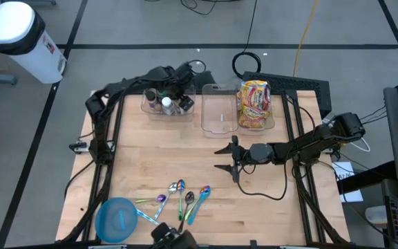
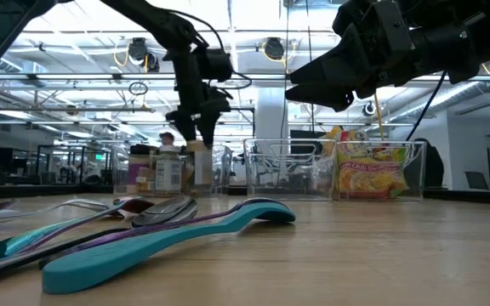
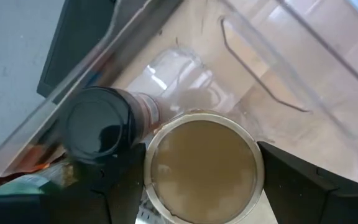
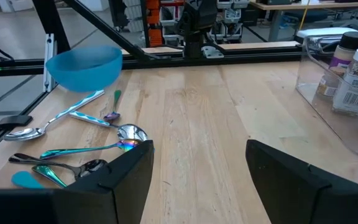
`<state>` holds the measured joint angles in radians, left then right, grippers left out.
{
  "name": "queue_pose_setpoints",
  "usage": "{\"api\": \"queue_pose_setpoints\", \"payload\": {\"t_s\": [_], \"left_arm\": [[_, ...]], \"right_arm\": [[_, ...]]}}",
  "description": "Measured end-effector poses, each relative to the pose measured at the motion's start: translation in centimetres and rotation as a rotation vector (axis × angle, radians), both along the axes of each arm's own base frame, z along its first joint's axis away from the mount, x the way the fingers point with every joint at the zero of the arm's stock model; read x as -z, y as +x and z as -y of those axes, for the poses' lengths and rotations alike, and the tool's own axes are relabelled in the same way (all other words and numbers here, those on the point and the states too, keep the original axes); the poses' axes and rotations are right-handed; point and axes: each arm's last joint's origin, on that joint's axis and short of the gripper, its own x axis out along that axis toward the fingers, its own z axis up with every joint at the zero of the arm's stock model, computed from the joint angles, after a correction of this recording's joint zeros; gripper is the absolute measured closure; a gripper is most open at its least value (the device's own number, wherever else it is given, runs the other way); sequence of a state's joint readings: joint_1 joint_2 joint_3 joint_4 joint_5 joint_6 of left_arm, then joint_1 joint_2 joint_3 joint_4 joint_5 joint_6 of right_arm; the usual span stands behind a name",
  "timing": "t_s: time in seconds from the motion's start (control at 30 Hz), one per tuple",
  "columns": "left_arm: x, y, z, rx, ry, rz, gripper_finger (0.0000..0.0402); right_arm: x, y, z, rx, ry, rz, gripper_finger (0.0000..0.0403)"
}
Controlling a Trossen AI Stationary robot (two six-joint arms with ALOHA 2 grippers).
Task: Pick & Place Food Item
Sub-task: Put the gold seasoning bottle into the left transparent bin
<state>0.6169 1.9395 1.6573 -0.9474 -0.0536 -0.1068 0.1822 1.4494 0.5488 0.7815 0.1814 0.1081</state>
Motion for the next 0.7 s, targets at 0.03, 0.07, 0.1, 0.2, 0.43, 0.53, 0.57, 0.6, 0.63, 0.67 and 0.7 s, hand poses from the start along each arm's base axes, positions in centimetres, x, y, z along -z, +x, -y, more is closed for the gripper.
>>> {"api": "queue_pose_setpoints", "payload": {"t_s": [0.03,0.07,0.1,0.2,0.43,0.53,0.57,0.6,0.63,0.67,0.7], "left_arm": [[0.3,0.1,-0.1,0.0,-0.005,-0.007,0.0129],[0.6,0.2,-0.1,0.0,-0.007,-0.01,0.0129],[0.7,0.3,-0.1,0.002,-0.007,-0.011,0.0129],[0.9,0.5,-0.1,0.005,-0.005,-0.012,0.0129],[0.7,0.7,0.5,0.067,0.006,-0.02,0.0032],[-0.3,0.5,0.9,0.109,0.028,-0.009,0.0026],[-0.7,0.4,1.0,0.115,0.036,-0.003,0.0037],[-1.2,0.2,1.1,0.117,0.045,0.004,0.0049],[-1.7,0.0,1.1,0.117,0.055,0.017,0.0061],[-2.3,-0.2,1.3,0.116,0.067,0.03,0.0073],[-3.0,-0.5,1.4,0.117,0.079,0.042,0.0084]], "right_arm": [[0.0,0.0,0.0,0.0,0.0,0.0,0.0156],[0.0,0.0,0.0,0.0,0.0,0.0,0.0156],[0.0,0.0,0.0,0.0,0.0,0.0,0.0156],[0.0,0.0,0.0,0.0,0.0,0.0,0.0156],[0.0,0.0,0.0,0.0,0.0,0.0,0.0156],[0.0,0.0,0.0,0.0,-0.001,-0.001,0.0156],[0.0,0.0,0.0,0.0,-0.001,-0.002,0.0156],[0.0,0.0,0.0,0.001,-0.001,-0.003,0.0156],[0.1,0.0,0.0,0.001,-0.001,-0.006,0.0156],[0.1,0.0,0.0,0.001,-0.001,-0.007,0.0156],[0.1,0.0,0.0,0.001,-0.002,-0.008,0.0156]]}}
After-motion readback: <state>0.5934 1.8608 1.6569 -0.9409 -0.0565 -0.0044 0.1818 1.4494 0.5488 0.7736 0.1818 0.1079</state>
